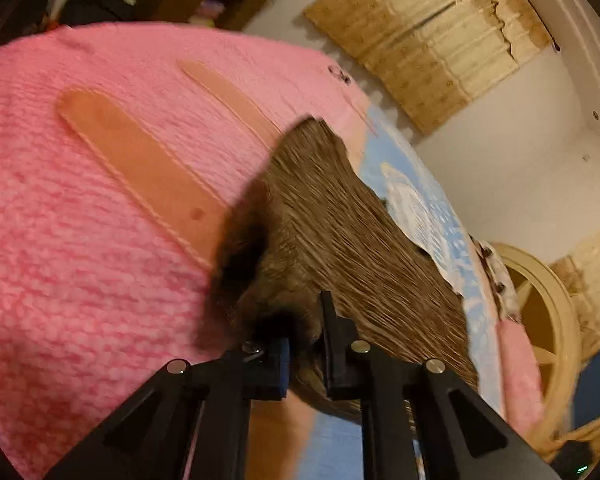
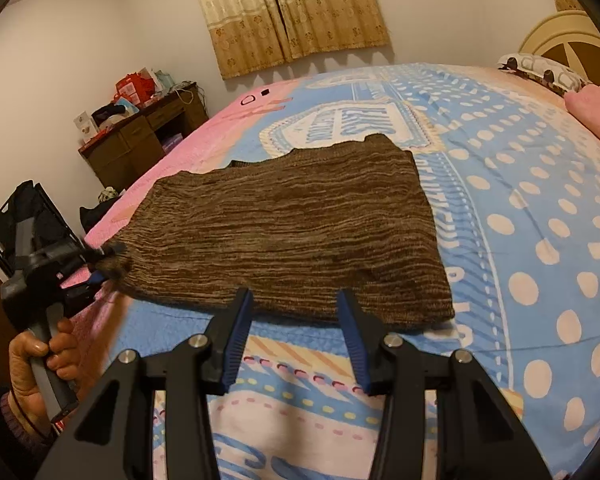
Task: Fold small clothes
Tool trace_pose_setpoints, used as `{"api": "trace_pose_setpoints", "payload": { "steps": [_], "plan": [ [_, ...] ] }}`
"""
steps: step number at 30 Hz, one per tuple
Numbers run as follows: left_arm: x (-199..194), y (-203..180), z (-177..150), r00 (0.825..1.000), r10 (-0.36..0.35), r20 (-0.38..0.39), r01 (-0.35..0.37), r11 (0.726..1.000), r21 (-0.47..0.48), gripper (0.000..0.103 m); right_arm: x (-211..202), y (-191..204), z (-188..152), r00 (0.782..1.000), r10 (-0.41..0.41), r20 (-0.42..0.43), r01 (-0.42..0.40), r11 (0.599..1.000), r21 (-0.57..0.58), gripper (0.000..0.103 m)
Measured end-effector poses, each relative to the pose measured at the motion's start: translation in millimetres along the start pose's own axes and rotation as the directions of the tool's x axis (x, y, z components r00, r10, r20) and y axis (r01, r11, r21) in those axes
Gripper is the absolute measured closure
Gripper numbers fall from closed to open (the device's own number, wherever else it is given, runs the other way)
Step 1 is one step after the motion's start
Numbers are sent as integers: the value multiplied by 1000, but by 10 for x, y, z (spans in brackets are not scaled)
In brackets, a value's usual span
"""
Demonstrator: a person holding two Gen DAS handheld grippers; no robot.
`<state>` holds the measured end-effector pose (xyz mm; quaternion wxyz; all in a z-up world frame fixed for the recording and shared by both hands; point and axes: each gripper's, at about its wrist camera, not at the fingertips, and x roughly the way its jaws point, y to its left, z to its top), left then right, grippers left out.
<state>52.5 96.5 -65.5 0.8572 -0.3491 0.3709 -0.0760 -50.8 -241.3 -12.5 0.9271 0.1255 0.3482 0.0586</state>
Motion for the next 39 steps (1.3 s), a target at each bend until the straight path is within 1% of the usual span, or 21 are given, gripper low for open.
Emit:
{"api": "trace_pose_setpoints", "payload": {
  "steps": [3, 4, 6, 7, 8, 10, 11, 12, 14, 16, 17, 18, 22, 23, 25, 27, 29, 34, 36, 38, 39],
  "plan": [
    [-98, 102, -46, 998, 0, 57, 1, 1000, -16, 95, 53, 72, 128, 1000, 26, -9, -26, 1000, 2, 54],
    [-88, 115, -41, 998, -1, 61, 1, 1000, -10, 95, 84, 109, 177, 999, 37, -12, -37, 999, 2, 51],
    [-39, 153, -20, 999, 6, 37, -6, 1000, -8, 95, 243, 297, 396, 995, 98, -10, -98, 995, -2, 40],
    [-28, 188, -4, 999, -7, 35, 8, 1000, -29, 95, 349, 414, 501, 992, 129, -11, -130, 991, -14, 29],
    [-18, 211, 26, 999, -25, 38, 27, 998, -53, 95, 456, 530, 597, 988, 154, -18, -154, 988, -31, 24],
    [-7, 271, 62, 998, -52, 27, 55, 993, -103, 95, 796, 855, 839, 975, 215, -53, -219, 973, -76, 24],
    [-27, 305, 64, 998, -61, 23, 63, 991, -118, 95, 947, 974, 925, 972, 225, -71, -230, 970, -80, 25],
    [-26, 319, 75, 998, -65, 18, 67, 989, -132, 95, 1109, 1088, 1005, 968, 234, -91, -241, 967, -80, 25],
    [-2, 304, 87, 998, -66, -9, 64, 988, -138, 95, 1521, 1362, 1171, 948, 279, -154, -291, 955, -63, 25],
    [30, 301, 131, 997, -79, -22, 75, 987, -145, 95, 1839, 1567, 1266, 938, 285, -198, -300, 953, -49, 25],
    [33, 302, 129, 996, -83, -18, 80, 986, -145, 95, 2027, 1716, 1291, 933, 283, -224, -302, 952, -53, 25],
    [30, 289, 120, 997, -83, -12, 80, 987, -137, 95, 2119, 1793, 1299, 934, 271, -234, -292, 954, -61, 25],
    [-50, 190, 60, 999, -30, 28, 31, 998, -48, 95, 2594, 2224, 1186, 939, 154, -308, -214, 962, -171, 25],
    [-47, 178, 45, 999, -25, 36, 26, 999, -36, 95, 2650, 2269, 1144, 939, 139, -316, -206, 959, -192, 19],
    [-42, 177, 48, 999, -28, 40, 29, 999, -26, 95, 2688, 2387, 1083, 955, 84, -284, -163, 950, -268, 13],
    [-10, 174, 54, 999, -32, 41, 34, 999, -26, 95, 2722, 2479, 1022, 961, 27, -276, -123, 933, -338, 12],
    [1, 163, 59, 999, -21, 46, 21, 1000, -15, 95, 2736, 2505, 989, 962, -13, -273, -95, 921, -378, 15],
    [59, 59, 46, 998, 18, 60, -18, 1000, 15, 95, 2719, 2460, 974, 965, -21, -263, -83, 922, -379, 20],
    [69, 35, 58, 998, 25, 62, -26, 999, 22, 95, 2695, 2438, 941, 971, -24, -237, -71, 920, -386, 24],
    [74, 19, 52, 998, 25, 62, -27, 999, 23, 95, 2651, 2394, 922, 978, -27, -208, -58, 920, -389, 36],
    [79, 9, 50, 998, 27, 62, -29, 999, 25, 95, 2624, 2369, 936, 979, -28, -200, -52, 923, -382, 41]
  ]
}}
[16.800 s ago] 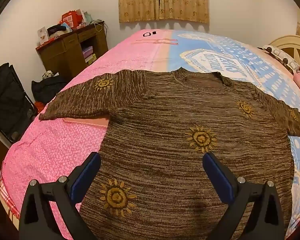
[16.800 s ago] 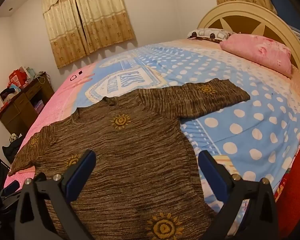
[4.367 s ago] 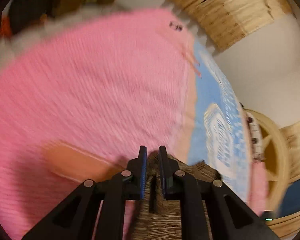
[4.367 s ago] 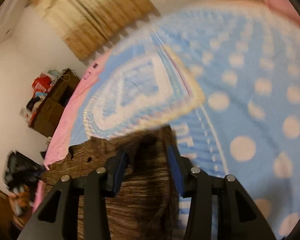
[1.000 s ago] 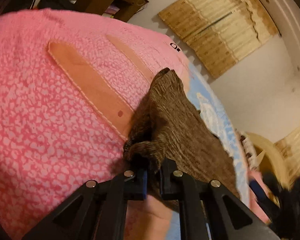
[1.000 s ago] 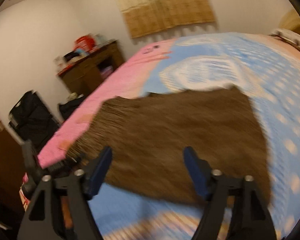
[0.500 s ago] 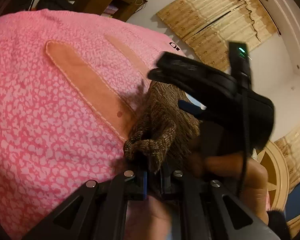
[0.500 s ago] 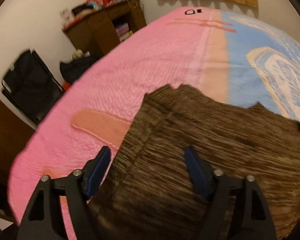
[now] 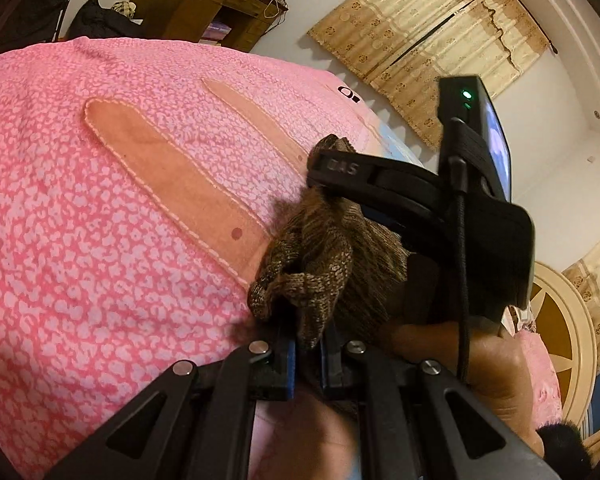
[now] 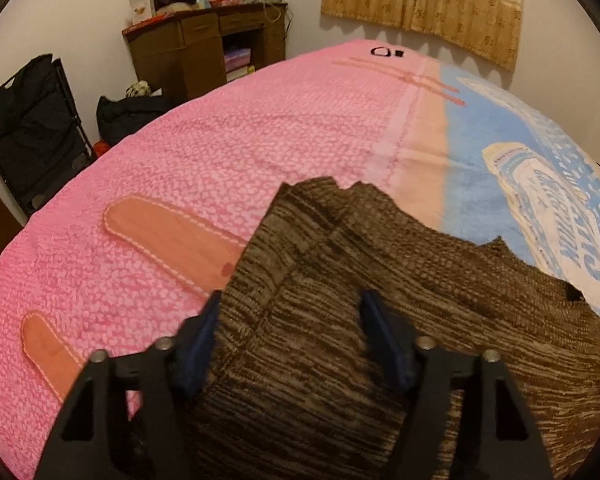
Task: Fold small clothes
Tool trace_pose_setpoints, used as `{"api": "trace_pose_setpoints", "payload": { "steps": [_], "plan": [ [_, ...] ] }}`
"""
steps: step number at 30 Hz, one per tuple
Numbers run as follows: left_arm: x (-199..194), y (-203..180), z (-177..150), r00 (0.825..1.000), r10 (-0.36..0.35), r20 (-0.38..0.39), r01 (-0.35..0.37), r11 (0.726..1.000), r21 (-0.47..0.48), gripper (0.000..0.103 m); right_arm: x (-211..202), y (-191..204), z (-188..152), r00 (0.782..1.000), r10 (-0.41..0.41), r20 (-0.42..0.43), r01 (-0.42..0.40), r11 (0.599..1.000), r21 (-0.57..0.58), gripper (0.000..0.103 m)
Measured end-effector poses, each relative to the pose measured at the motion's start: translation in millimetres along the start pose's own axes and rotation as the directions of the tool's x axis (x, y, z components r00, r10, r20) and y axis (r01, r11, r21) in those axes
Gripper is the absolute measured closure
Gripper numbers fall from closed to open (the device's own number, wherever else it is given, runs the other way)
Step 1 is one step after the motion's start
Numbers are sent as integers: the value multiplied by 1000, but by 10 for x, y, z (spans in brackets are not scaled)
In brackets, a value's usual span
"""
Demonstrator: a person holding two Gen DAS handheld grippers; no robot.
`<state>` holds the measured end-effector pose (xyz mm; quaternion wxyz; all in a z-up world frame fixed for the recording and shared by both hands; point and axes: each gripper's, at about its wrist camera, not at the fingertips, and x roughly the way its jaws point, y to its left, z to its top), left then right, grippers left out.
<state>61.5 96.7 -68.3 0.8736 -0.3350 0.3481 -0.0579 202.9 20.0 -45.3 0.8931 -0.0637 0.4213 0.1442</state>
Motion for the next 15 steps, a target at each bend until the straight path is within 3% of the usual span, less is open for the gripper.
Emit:
{"api": "trace_pose_setpoints", "payload": {
  "steps": [2, 7, 12, 15],
  "plan": [
    [15, -8, 12, 1000, 5, 0, -5, 1000, 3, 95, -23, -66, -13, 1000, 12, 9, -12, 1000, 25, 48],
    [28, -3, -4, 1000, -1, 0, 1, 1000, -1, 95, -56, -103, -56, 999, 27, 23, -27, 999, 32, 48],
    [49, 39, 13, 1000, -12, 2, 12, 1000, -7, 95, -34, -38, -32, 999, 30, 23, -30, 999, 17, 41],
    [45, 107, 10, 1000, -27, 0, 27, 1000, -15, 95, -13, -3, 0, 999, 47, 20, -47, 999, 0, 28]
  ]
}}
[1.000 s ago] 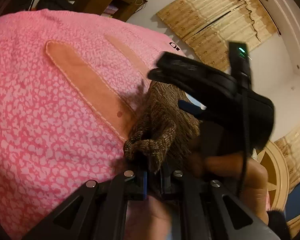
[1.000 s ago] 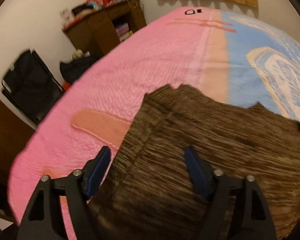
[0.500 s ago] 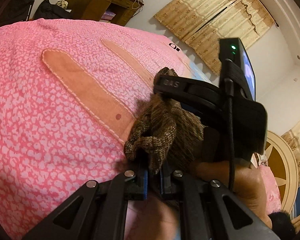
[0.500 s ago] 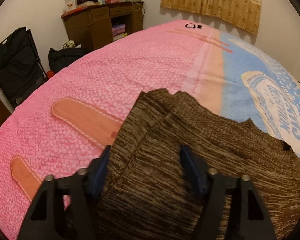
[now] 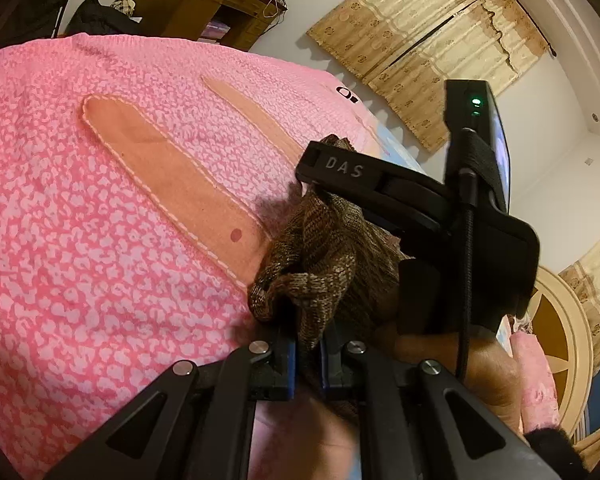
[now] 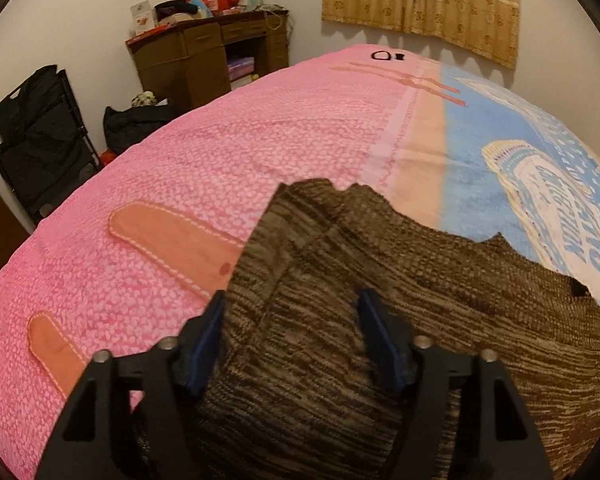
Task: Fold small clothes
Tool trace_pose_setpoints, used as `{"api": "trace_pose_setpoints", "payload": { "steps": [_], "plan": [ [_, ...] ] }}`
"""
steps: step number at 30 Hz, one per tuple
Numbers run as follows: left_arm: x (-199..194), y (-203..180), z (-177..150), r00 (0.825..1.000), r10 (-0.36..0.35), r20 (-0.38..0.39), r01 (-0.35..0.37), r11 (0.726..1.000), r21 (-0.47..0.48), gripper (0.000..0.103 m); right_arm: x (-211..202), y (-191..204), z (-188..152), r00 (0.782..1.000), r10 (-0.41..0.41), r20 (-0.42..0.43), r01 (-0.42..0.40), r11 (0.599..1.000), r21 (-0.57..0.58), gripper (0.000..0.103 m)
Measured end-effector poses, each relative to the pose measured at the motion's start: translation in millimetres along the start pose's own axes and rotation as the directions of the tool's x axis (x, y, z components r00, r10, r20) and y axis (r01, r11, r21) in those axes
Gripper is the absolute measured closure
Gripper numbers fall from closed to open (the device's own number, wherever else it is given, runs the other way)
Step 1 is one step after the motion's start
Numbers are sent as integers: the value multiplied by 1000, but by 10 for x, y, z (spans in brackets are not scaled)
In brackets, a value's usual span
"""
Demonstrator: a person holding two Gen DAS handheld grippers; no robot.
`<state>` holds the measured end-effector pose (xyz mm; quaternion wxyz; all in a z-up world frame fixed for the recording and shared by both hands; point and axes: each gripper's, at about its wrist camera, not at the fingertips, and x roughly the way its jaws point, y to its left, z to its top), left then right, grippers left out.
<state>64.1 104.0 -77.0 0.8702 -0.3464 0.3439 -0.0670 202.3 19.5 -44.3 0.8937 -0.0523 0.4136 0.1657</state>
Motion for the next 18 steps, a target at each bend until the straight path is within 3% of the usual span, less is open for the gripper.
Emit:
{"api": "trace_pose_setpoints", "payload": {
  "steps": [2, 4, 6, 8, 12, 18],
  "plan": [
    [-16, 52, 10, 1000, -26, -6, 26, 1000, -14, 95, -50, -2, -6, 999, 27, 20, -27, 1000, 3, 27],
    [-32, 126, 37, 997, -69, -20, 68, 997, -33, 95, -189, -144, -14, 986, 140, 95, -148, 986, 77, 34],
    [-51, 195, 56, 994, -102, -28, 101, 994, -44, 95, -307, -398, -43, 968, 201, 153, -229, 952, 202, 51],
    [-70, 242, 64, 991, -128, -29, 126, 990, -62, 95, -285, -629, -43, 980, 167, 111, -193, 938, 288, 84],
    [-98, 258, 64, 990, -133, -36, 131, 990, -55, 95, -166, -701, -1, 995, 83, 52, -93, 967, 237, 85],
    [-276, 298, 46, 993, -113, -28, 112, 993, -36, 95, 173, -210, 334, 999, 43, -3, -43, 998, 46, 84]
  ]
}}
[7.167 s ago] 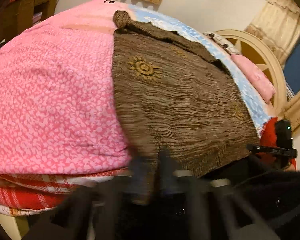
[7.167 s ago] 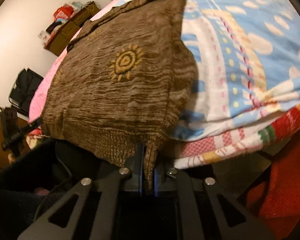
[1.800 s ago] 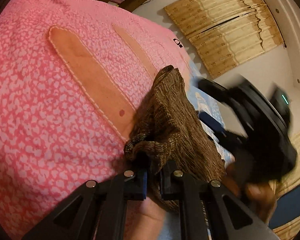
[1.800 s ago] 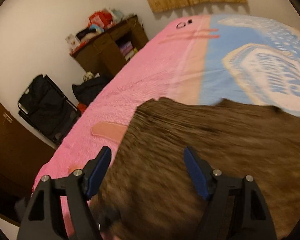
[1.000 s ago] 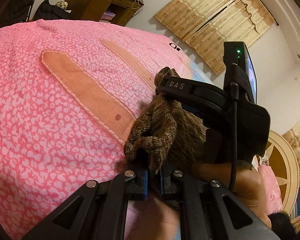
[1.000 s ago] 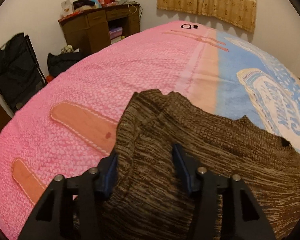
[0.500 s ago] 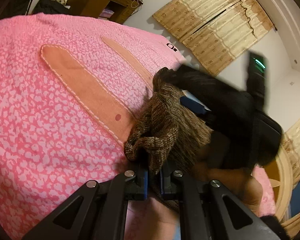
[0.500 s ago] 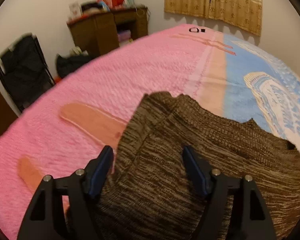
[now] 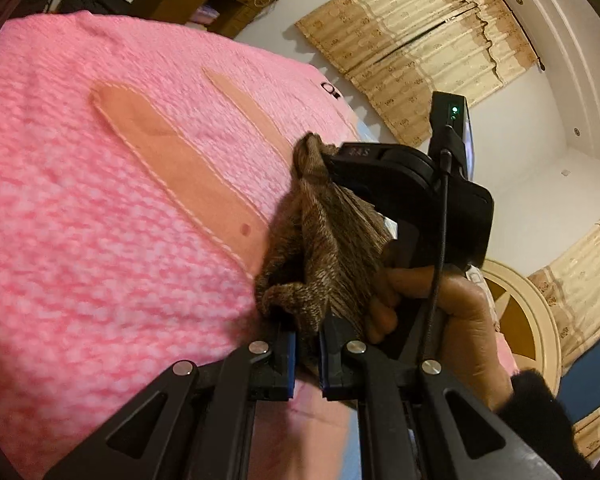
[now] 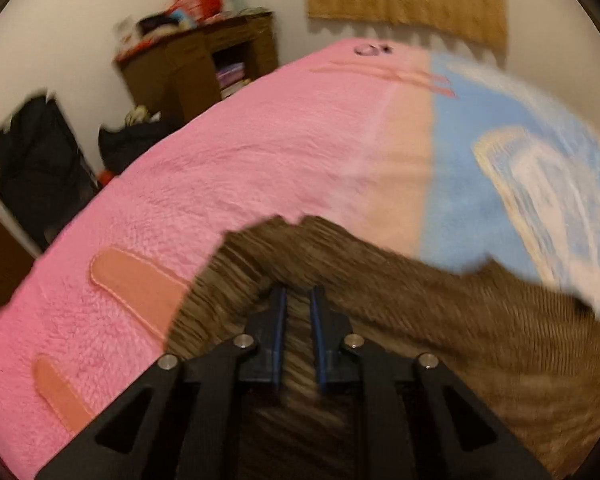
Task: Fold small clothes
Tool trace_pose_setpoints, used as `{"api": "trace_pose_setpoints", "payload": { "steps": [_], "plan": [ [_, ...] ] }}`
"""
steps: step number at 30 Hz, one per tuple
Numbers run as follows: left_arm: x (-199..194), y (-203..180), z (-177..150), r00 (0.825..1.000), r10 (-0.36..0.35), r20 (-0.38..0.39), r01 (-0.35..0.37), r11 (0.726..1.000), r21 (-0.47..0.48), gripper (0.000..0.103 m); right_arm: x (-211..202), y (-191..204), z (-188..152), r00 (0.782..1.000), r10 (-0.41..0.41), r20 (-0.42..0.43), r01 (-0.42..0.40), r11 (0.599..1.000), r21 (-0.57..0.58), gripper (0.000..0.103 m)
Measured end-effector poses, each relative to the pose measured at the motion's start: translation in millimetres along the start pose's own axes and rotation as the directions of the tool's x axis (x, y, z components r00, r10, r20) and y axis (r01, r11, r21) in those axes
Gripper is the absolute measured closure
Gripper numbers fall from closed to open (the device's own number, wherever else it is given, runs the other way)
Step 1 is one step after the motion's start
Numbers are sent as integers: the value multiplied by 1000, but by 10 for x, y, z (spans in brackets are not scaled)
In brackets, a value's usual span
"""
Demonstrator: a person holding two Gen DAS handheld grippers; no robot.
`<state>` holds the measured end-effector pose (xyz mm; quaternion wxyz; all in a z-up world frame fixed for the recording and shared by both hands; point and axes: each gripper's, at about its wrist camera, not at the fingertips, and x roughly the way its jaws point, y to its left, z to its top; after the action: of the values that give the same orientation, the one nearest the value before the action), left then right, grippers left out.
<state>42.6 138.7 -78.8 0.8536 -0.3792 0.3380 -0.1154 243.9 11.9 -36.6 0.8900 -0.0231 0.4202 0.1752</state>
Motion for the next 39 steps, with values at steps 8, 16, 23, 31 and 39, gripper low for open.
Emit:
{"api": "trace_pose_setpoints", "payload": {
  "steps": [8, 16, 23, 31, 39],
  "plan": [
    [-104, -120, 20, 999, 42, 28, -44, 996, 81, 93, -97, -250, -86, 935, 349, 53, -353, 925, 139, 81],
    [-191, -402, 153, 995, 51, 91, -63, 989, 135, 93, -899, -384, -781, 976, 199, 83, -208, 971, 117, 74],
    [-250, -404, 169, 988, 127, 87, -137, 983, 120, 93, -1205, -171, -1623, 952, 298, 71, -305, 946, 111, 64],
    [-573, -320, 258, 953, 223, 205, -244, 967, 80, 91, -1935, -921, -1541, 942, 276, 191, -311, 930, 193, 60],
    [-327, -357, 282, 977, 168, 128, -188, 969, 161, 91, -2543, -2082, -2064, 969, -185, 166, 107, 913, 393, 50]
  ]
}}
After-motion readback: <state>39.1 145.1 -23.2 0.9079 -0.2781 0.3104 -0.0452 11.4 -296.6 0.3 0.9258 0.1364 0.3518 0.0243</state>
